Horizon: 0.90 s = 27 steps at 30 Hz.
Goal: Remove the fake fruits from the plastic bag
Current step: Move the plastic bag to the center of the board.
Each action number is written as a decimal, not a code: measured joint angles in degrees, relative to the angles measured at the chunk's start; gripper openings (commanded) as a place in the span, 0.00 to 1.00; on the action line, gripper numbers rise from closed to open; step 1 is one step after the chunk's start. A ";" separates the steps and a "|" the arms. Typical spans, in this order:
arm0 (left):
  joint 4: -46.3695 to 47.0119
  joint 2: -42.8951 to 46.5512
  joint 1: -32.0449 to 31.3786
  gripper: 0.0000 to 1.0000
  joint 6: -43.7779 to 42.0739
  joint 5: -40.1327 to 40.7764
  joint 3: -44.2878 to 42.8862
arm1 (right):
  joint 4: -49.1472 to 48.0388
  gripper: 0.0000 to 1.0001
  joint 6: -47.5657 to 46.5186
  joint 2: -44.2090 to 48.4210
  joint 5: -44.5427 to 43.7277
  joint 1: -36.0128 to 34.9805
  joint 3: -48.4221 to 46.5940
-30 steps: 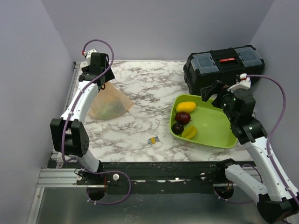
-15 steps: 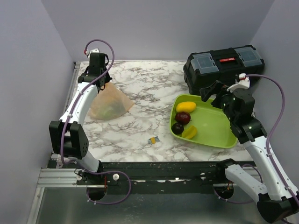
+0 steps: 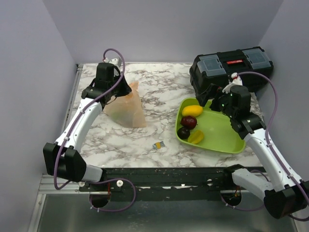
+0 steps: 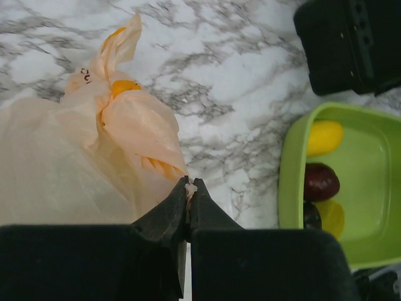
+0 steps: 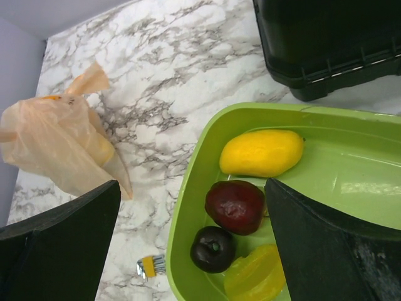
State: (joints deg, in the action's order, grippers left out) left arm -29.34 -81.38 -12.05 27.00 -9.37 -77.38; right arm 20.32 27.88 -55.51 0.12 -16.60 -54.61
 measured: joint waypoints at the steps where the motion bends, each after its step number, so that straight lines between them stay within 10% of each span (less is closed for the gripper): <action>1: 0.09 0.94 -1.46 0.00 -0.81 -1.05 1.09 | -0.13 1.00 -0.04 -0.74 1.03 0.00 0.00; 27: 6.51 9.22 -10.32 0.00 -7.65 -9.68 8.52 | -19.28 0.87 13.05 -21.90 16.48 -10.10 -0.90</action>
State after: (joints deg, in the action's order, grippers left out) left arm -22.83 -72.16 -22.37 19.35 -19.05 -68.86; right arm 1.04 40.93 -77.41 16.60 -26.70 -55.51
